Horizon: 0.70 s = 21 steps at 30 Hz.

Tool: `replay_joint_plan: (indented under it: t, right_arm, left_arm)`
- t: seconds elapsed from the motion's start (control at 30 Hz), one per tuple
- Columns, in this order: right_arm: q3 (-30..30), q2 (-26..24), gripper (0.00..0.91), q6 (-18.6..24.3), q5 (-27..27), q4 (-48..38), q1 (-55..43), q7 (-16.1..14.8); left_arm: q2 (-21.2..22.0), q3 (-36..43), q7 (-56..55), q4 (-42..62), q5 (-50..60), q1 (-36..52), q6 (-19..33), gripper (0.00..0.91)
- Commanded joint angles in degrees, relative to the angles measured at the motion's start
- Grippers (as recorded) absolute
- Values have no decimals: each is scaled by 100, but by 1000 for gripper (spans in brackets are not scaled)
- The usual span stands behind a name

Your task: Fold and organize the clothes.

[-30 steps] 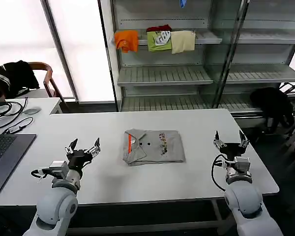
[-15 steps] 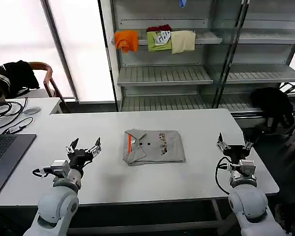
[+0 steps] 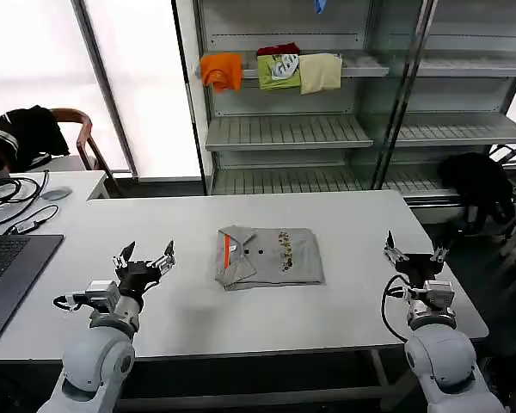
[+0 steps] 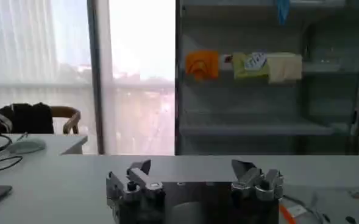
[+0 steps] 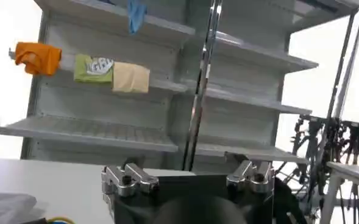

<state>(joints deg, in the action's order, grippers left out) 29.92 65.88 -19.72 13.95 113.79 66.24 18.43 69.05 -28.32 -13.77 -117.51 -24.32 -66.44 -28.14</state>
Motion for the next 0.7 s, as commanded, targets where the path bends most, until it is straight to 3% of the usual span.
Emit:
replay_joint_plan:
  t: [0.03, 0.53, 0.7]
  right_arm:
    - [166, -30, 907, -174, 27, 167, 80, -13]
    - [360, -40, 907, -107, 22, 241, 197, -8]
    - [267, -25, 907, -659, 144, 514, 205, 230]
  left_arm:
    - [-36, 13, -1, 2, -35, 43, -4, 907]
    - [-14, 60, -6, 16, -29, 75, -4, 907]
    - [-12, 68, 43, -46, -20, 70, -193, 907]
